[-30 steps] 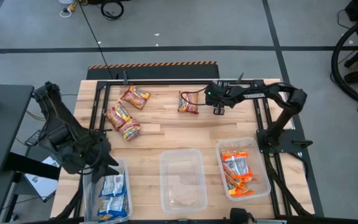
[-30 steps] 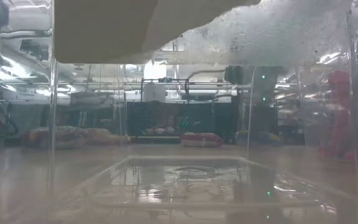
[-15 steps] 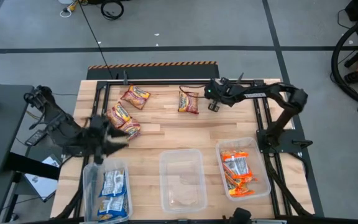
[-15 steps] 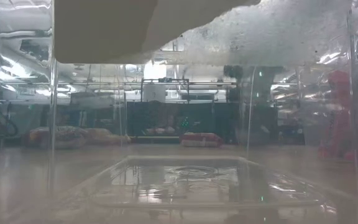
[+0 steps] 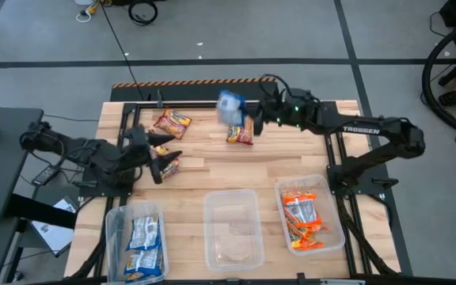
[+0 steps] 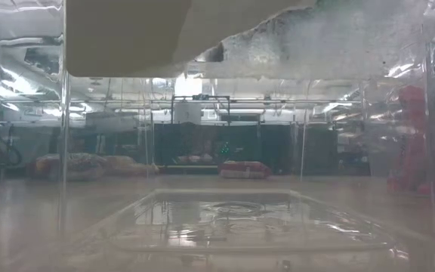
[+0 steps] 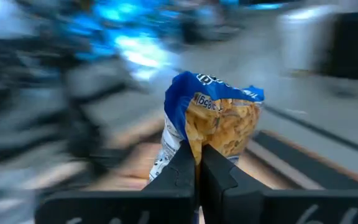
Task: Sort Maruchan noodles
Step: Put the blue noodle pack into the left transparent bin
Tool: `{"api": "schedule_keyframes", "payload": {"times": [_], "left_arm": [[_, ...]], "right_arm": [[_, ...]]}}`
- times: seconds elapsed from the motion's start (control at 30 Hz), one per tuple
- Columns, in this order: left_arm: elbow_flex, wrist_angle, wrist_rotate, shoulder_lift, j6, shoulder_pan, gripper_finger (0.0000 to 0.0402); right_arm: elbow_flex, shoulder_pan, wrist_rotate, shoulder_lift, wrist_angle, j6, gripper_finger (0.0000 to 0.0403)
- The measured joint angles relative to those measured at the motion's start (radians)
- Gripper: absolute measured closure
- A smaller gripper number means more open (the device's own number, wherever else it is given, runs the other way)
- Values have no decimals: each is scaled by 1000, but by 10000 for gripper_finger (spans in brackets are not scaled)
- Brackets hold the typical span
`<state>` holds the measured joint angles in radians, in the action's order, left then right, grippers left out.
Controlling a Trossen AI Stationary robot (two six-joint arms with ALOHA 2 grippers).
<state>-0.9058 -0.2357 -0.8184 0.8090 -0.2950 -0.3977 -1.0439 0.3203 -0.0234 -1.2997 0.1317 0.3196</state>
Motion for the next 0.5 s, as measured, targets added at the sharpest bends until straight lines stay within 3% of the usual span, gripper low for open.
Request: {"api": "schedule_keyframes", "payload": {"times": [0.13, 0.3, 0.5], "left_arm": [[0, 56, 189, 26, 49, 89, 113], [0, 56, 390, 37, 65, 146, 106], [-97, -94, 650, 49, 24, 216, 106]], "right_arm": [[1, -117, 80, -25, 30, 83, 397], [-18, -278, 104, -107, 125, 174, 398], [-219, -387, 147, -281, 111, 180, 398]]}}
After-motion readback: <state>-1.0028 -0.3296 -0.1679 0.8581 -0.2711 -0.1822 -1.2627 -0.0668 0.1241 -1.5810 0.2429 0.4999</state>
